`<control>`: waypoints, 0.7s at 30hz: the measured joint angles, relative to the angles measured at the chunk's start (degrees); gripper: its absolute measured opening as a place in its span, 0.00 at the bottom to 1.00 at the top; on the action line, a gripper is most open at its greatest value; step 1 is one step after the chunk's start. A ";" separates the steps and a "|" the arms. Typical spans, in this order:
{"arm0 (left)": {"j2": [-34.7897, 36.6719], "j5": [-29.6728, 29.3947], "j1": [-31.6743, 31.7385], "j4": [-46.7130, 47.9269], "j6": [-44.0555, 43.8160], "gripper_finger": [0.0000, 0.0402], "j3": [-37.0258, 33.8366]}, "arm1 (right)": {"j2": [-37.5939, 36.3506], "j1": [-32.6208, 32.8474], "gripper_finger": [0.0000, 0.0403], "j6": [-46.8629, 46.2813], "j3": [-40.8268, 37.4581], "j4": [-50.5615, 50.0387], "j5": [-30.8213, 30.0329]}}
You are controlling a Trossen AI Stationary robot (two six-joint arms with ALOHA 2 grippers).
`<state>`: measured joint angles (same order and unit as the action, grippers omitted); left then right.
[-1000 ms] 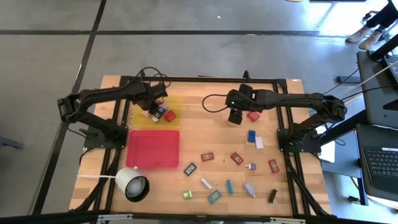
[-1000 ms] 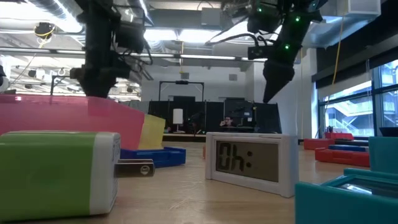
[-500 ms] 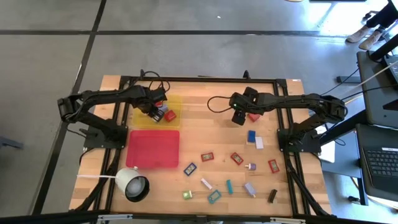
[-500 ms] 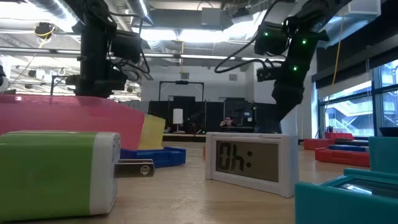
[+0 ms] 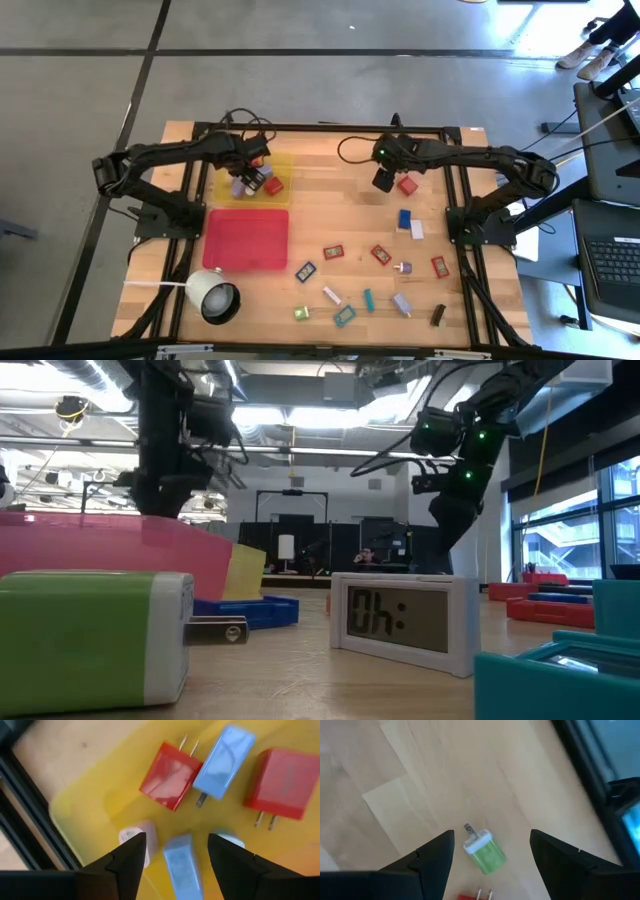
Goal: Pick & Place Office items
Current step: Put the green charger adapter into the yellow bin
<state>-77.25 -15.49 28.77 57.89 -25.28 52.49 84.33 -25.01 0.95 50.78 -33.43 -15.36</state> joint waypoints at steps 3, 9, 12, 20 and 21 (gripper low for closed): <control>0.02 -0.08 0.00 1.86 2.07 0.53 3.30 | 0.00 -2.67 0.65 3.35 0.00 -0.23 2.48; 0.02 -0.08 -0.34 2.18 2.99 0.54 7.73 | 1.32 -7.18 0.65 17.53 0.00 -0.83 10.13; 0.04 -0.27 -0.61 1.99 4.06 0.54 8.17 | 3.08 -8.57 0.65 22.02 0.00 -0.72 13.54; 0.04 -2.09 -0.61 1.90 5.07 0.54 8.17 | 9.35 -10.78 0.65 25.49 0.00 -0.33 12.08; 0.04 -2.39 -0.61 1.90 5.07 0.54 8.17 | 10.28 -11.07 0.65 25.69 0.00 -0.26 11.72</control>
<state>-77.21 -17.88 28.16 59.79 -20.21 60.66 94.61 -36.08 26.64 50.78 -33.69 -3.64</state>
